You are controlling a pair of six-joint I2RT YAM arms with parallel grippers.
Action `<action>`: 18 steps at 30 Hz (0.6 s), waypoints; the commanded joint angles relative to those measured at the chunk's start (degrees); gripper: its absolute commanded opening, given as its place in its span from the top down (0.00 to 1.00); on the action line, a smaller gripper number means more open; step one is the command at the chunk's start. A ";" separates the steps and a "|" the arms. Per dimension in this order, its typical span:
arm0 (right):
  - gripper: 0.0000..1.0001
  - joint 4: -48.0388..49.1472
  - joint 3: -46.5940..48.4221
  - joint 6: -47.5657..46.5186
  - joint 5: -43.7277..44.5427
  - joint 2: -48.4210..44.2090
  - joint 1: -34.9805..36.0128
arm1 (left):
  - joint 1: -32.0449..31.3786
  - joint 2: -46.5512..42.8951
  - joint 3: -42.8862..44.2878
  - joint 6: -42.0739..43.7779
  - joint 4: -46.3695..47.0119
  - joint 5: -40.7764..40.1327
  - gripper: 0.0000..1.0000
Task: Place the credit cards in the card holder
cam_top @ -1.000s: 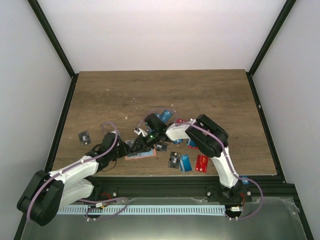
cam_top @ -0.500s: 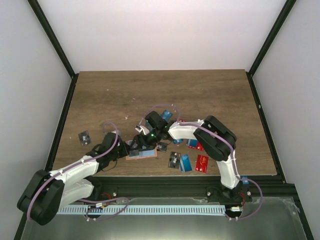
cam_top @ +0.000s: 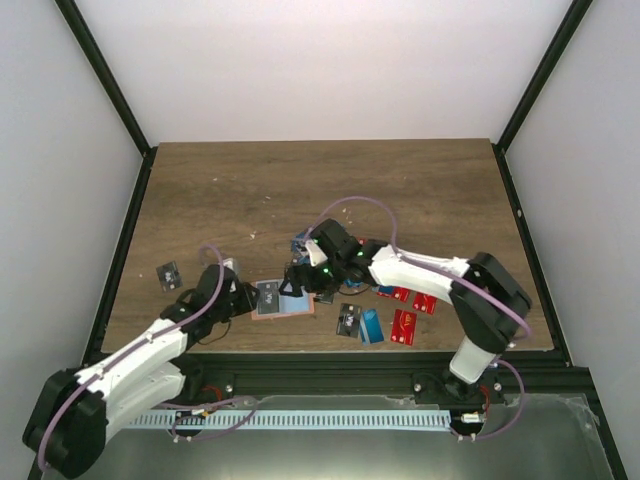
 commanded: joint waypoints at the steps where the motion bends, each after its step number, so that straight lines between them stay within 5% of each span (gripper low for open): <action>1: 0.11 -8.82 -5.06 3.22 15.66 -9.43 0.52 | -1.88 -5.09 3.17 0.02 -3.67 1.32 0.65; 8: 0.11 -13.40 -19.05 16.36 23.28 -29.05 0.61 | -11.43 0.42 8.36 4.17 5.88 6.04 0.61; 18: 0.12 -28.32 -27.25 25.58 31.53 -44.96 0.56 | -22.52 29.54 25.26 13.23 16.35 16.08 0.58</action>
